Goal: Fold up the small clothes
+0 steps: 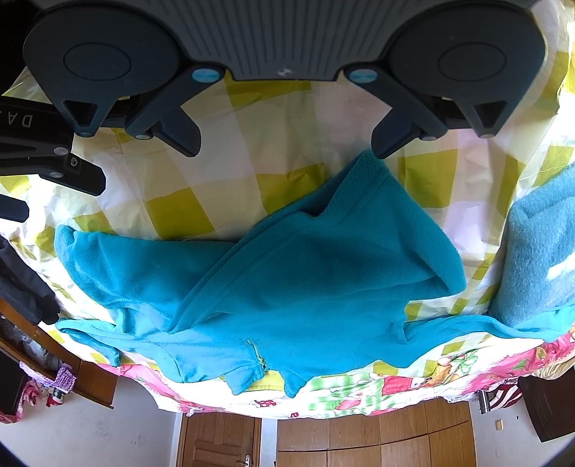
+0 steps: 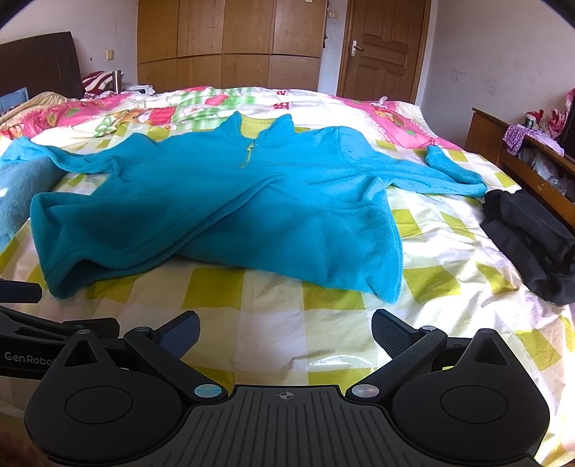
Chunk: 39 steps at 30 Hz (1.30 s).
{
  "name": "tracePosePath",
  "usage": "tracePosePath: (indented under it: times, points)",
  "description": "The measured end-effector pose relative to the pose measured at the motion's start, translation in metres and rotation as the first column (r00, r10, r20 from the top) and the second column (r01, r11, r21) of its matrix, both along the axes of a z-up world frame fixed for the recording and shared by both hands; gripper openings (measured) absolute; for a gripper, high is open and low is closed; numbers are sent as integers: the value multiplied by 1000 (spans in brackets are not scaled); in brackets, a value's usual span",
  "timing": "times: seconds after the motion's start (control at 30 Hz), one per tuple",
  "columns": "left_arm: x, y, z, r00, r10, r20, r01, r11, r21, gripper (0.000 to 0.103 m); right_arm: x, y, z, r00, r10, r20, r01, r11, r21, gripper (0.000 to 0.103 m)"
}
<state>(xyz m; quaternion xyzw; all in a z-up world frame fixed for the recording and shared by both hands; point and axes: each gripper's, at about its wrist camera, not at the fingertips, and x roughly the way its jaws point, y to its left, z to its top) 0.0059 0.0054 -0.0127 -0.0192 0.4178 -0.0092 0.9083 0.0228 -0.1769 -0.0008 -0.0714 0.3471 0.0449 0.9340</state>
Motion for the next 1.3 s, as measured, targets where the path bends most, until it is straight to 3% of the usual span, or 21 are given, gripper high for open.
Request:
tracePosePath:
  times: [1.3]
  points:
    - [11,2,-3,1000,6,-27,-6,1000,7,103,15,4,-2,999,46,-3,-46,999,15,101]
